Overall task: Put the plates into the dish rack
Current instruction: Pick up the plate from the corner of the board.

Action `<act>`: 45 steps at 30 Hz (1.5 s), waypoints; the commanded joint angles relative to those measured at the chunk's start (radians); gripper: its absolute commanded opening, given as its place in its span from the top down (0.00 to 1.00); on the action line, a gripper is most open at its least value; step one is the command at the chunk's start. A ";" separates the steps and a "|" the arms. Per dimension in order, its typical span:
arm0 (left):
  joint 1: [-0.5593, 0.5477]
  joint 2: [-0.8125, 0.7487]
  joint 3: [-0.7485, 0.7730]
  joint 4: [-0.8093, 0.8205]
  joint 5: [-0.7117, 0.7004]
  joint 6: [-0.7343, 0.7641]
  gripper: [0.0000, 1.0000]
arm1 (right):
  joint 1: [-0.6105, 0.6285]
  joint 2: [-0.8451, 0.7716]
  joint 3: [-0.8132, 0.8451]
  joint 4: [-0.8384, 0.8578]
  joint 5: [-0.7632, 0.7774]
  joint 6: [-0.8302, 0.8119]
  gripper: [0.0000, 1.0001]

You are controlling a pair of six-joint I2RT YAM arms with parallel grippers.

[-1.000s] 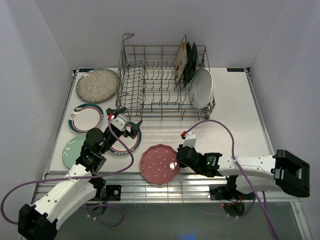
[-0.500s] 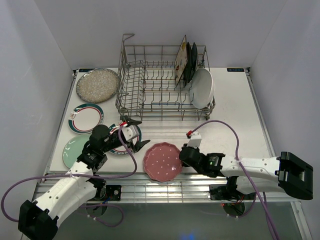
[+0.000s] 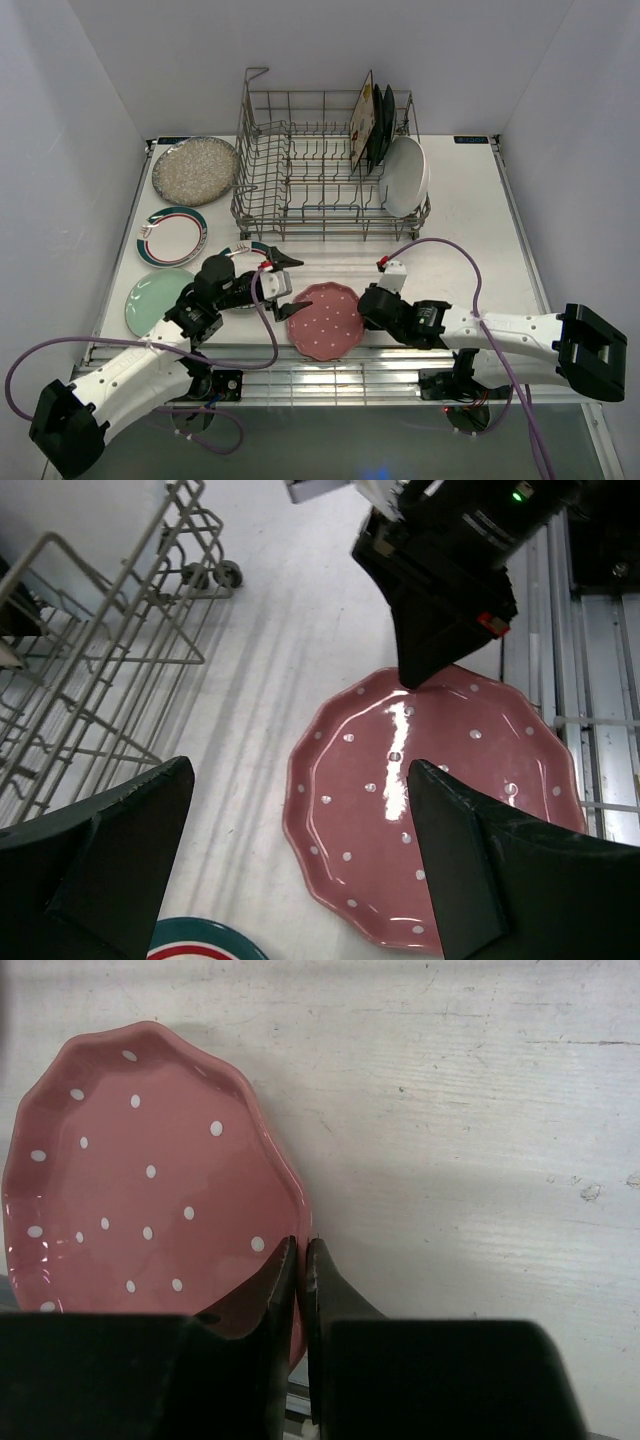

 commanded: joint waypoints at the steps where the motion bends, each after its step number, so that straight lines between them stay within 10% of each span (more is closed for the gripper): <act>1: -0.115 0.021 -0.038 0.033 -0.099 0.072 0.02 | -0.010 -0.043 0.074 0.038 -0.005 0.063 0.92; 16: -0.326 0.102 -0.121 0.153 -0.295 0.178 0.02 | -0.015 -0.038 0.129 0.012 -0.052 0.109 0.92; 45: -0.464 0.135 -0.123 0.110 -0.228 0.126 0.02 | -0.061 -0.037 0.108 0.011 0.026 0.236 0.92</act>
